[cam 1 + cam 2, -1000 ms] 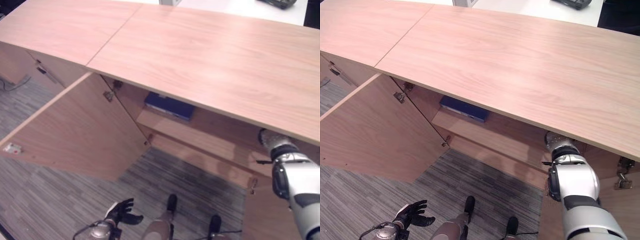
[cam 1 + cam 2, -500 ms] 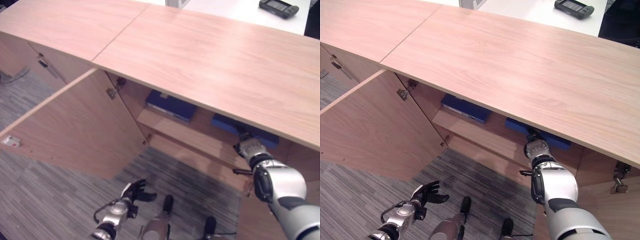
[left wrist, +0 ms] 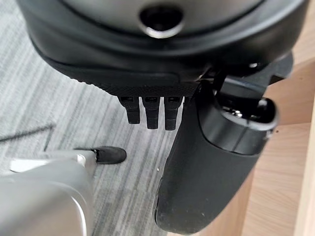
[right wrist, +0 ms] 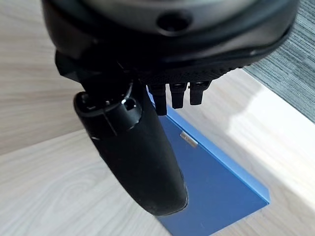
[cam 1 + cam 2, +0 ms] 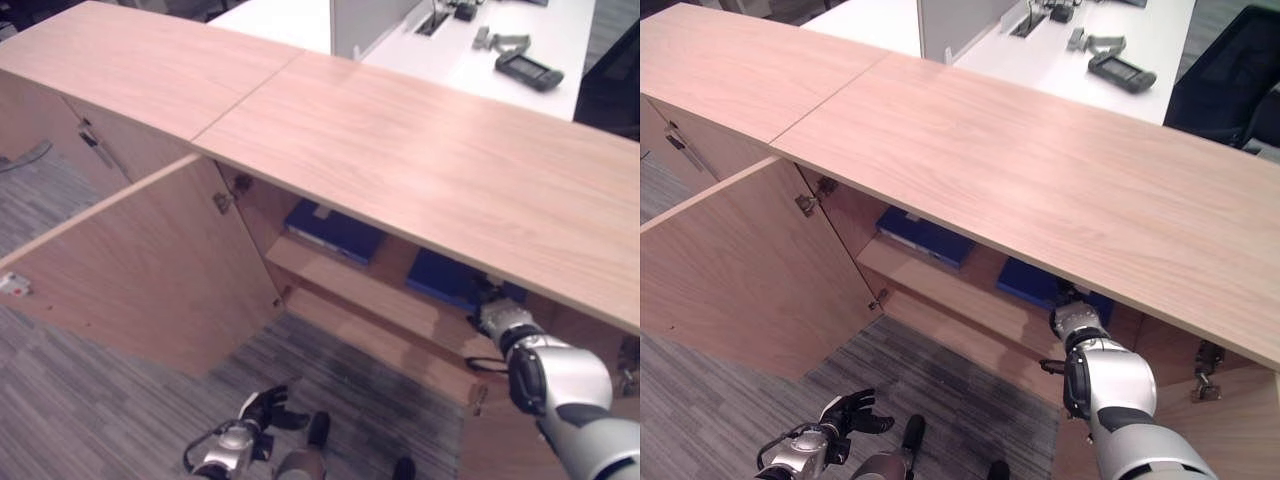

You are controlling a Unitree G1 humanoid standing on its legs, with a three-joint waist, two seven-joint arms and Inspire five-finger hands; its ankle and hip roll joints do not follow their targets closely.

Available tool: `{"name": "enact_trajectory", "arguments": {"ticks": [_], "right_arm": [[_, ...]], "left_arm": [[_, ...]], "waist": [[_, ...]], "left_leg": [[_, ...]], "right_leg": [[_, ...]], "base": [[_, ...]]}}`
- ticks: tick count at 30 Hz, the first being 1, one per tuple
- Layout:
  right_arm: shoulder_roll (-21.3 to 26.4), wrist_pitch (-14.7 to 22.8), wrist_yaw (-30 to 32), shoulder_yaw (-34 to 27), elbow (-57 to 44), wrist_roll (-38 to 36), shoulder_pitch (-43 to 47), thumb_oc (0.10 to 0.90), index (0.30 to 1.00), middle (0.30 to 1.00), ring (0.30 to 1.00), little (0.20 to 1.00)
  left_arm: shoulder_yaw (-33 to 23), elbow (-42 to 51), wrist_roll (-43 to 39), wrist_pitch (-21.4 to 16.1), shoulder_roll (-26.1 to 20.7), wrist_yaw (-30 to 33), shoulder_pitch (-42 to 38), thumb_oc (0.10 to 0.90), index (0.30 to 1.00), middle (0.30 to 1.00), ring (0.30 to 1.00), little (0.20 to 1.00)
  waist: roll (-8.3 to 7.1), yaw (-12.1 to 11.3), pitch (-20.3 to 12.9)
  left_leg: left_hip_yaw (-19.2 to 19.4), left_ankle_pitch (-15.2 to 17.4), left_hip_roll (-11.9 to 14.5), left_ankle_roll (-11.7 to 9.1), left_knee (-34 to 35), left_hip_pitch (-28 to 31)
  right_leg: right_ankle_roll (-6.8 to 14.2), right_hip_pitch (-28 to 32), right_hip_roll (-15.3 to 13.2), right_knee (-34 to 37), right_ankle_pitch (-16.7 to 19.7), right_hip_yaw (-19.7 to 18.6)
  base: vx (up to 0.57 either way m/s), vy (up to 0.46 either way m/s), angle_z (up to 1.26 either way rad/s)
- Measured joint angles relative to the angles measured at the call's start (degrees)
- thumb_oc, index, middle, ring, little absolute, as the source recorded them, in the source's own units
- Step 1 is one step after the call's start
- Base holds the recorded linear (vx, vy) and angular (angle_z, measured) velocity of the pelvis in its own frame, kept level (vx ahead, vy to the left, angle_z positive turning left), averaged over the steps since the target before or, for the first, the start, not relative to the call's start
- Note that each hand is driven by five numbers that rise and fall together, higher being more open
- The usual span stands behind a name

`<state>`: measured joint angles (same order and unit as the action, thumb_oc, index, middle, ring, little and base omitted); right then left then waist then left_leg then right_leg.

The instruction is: Put the empty folder in the office cabinet

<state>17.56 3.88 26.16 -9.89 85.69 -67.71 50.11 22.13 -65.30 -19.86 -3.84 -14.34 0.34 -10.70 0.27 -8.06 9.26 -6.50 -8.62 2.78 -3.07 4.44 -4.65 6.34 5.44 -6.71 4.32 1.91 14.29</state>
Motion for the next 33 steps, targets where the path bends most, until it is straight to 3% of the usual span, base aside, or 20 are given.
{"name": "enact_trajectory", "arguments": {"ticks": [4, 9, 20, 24, 25, 26, 29, 33], "right_arm": [[-6.17, 0.02, -0.33, 1.36, -2.50, 0.06, -5.96, 0.800, 0.900, 0.900, 0.900, 0.900], [-12.18, -0.20, -0.43, 3.29, -2.99, -0.04, -11.84, 0.800, 0.900, 0.900, 0.900, 0.900], [-17.67, 2.20, -2.57, 12.57, -17.86, -0.01, -21.90, 0.800, 0.900, 0.900, 0.900, 0.900], [-17.40, 2.38, -2.79, 15.85, -25.03, 0.47, -26.25, 0.800, 0.900, 0.900, 0.900, 0.900], [-16.00, 2.31, -3.51, 20.28, -34.25, 3.75, -31.52, 0.800, 0.900, 0.900, 0.900, 0.900], [-15.33, 2.30, -4.60, 21.65, -36.53, 5.05, -32.95, 0.800, 0.900, 0.900, 0.900, 0.900], [-12.67, 1.31, -6.73, 21.79, -36.67, 9.94, -33.49, 0.800, 0.900, 0.900, 0.900, 0.900], [-4.90, 1.34, -13.45, 23.25, -52.98, 24.28, -46.32, 0.800, 0.900, 0.900, 0.900, 0.900]], "left_arm": [[-1.63, -0.73, -0.01, 0.12, 1.45, 1.86, -0.16, 0.800, 0.900, 0.900, 0.900, 0.900], [-2.13, -3.93, -0.08, 1.22, 2.56, 3.86, -3.16, 0.800, 0.900, 0.900, 0.900, 0.900], [-4.29, -5.75, -2.39, 2.76, 4.54, 5.83, -6.09, 0.800, 0.900, 0.900, 0.900, 0.900], [-4.30, -4.88, -2.44, 2.77, 4.50, 5.97, -5.76, 0.800, 0.900, 0.900, 0.900, 0.900], [-4.51, -2.07, -2.43, 2.73, 4.09, 6.37, -3.64, 0.800, 0.900, 0.900, 0.900, 0.900], [-4.58, -1.27, -2.41, 2.65, 3.86, 6.45, -2.66, 0.800, 0.900, 0.900, 0.900, 0.900], [-5.29, -0.84, -2.38, 2.66, 3.93, 5.94, -1.55, 0.800, 0.900, 0.900, 0.900, 0.900], [-8.66, 13.17, -2.26, 1.35, 1.04, 3.06, 9.33, 0.800, 0.900, 0.900, 0.900, 0.900]], "waist": [[-0.22, 0.19, -1.97], [-0.76, 2.72, -4.23], [-1.57, 6.70, -5.71], [-1.62, 7.15, -5.76], [-1.62, 7.65, -5.76], [-1.65, 7.78, -5.79], [-1.72, 7.92, -5.83], [-1.79, 7.82, -5.88]], "left_leg": [[1.18, 1.03, 0.11, 0.05, 0.02, 2.06], [1.97, 1.77, 0.21, 0.47, 0.04, 3.31], [4.47, 2.39, 0.55, 0.88, 0.12, 5.47], [4.74, 2.49, 0.70, 0.85, 0.13, 5.84], [4.93, 2.52, 0.74, 0.81, 0.25, 5.83], [5.00, 2.54, 0.78, 0.80, 0.35, 5.85], [5.15, 2.54, 0.92, 0.78, 0.35, 5.83], [5.08, 2.36, 1.04, 0.40, 0.42, 5.82]], "right_leg": [[-0.10, 1.48, -0.06, 0.19, -0.08, -1.31], [-0.29, 2.11, -0.17, 0.03, -0.23, -2.27], [-0.33, 2.50, -0.38, -0.73, -0.36, -4.57], [-0.35, 2.65, -0.29, -0.83, -0.38, -4.90], [-0.43, 2.44, -0.27, -0.95, -0.44, -5.15], [-0.50, 2.46, -0.27, -0.98, -0.48, -5.21], [-0.49, 2.29, -0.14, -1.05, -0.47, -5.36], [-0.33, 2.21, -0.07, -1.24, -0.78, -5.30]], "base": [[0.06, 0.013, -0.14], [0.07, 0.011, -0.10], [0.04, 0.015, -0.13], [0.00, 0.016, -0.04], [0.00, 0.008, -0.07], [0.00, 0.005, -0.07], [0.00, 0.000, -0.01], [0.00, 0.000, 0.00]]}}
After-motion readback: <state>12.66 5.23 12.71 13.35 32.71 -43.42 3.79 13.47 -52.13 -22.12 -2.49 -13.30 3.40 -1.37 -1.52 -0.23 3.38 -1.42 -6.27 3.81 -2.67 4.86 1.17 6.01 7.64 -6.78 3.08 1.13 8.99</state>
